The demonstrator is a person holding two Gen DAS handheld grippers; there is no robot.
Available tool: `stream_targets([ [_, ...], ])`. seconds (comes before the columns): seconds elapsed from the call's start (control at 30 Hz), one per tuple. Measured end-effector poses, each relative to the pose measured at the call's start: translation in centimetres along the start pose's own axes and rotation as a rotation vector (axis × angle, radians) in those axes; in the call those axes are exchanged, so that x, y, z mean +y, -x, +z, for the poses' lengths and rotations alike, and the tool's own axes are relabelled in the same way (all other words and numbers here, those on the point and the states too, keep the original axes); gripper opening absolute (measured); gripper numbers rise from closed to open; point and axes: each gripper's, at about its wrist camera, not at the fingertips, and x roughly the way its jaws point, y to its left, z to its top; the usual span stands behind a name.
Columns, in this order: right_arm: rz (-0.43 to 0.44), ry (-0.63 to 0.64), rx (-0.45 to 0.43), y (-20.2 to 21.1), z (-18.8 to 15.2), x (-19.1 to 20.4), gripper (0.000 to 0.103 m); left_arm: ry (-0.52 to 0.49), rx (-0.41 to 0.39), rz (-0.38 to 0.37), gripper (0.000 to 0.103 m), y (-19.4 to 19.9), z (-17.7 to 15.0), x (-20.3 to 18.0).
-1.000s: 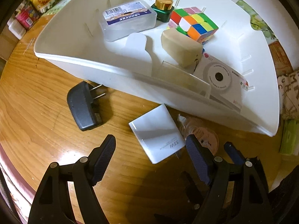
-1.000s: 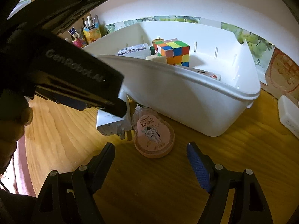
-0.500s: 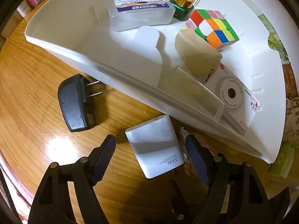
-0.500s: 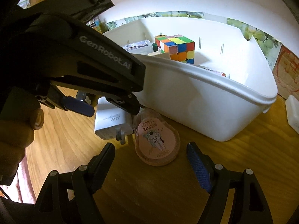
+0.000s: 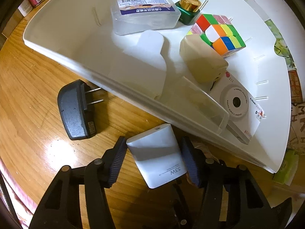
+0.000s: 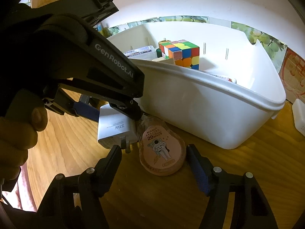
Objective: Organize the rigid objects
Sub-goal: 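Grasp the white charger with left gripper while right gripper grasps the pink round tin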
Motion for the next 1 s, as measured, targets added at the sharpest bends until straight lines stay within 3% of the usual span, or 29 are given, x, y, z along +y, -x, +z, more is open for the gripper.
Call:
stream_targets([
  [0.37, 0.035, 0.030, 0.031, 0.0, 0.3, 0.6, 0.061, 0.017, 0.001, -0.039, 0.060, 0.8, -2.4, 1.4],
  [0.4, 0.037, 0.039, 0.039, -0.1, 0.3, 0.8, 0.058, 0.020, -0.002, -0.032, 0.060, 0.9, -2.5, 1.9],
  [0.43, 0.024, 0.047, 0.044, -0.1, 0.3, 0.9, 0.048, 0.022, -0.002, -0.025, 0.060, 1.0, -2.6, 2.4],
  [0.7, 0.002, 0.072, 0.064, 0.8, 0.0, 1.0, 0.048, 0.062, -0.020, -0.043, 0.060, 2.1, -4.4, 6.5],
  [1.0, 0.003, 0.105, 0.060, 2.5, 0.1, 2.3, 0.048, 0.023, -0.104, -0.039, 0.058, 5.0, -7.5, 9.3],
])
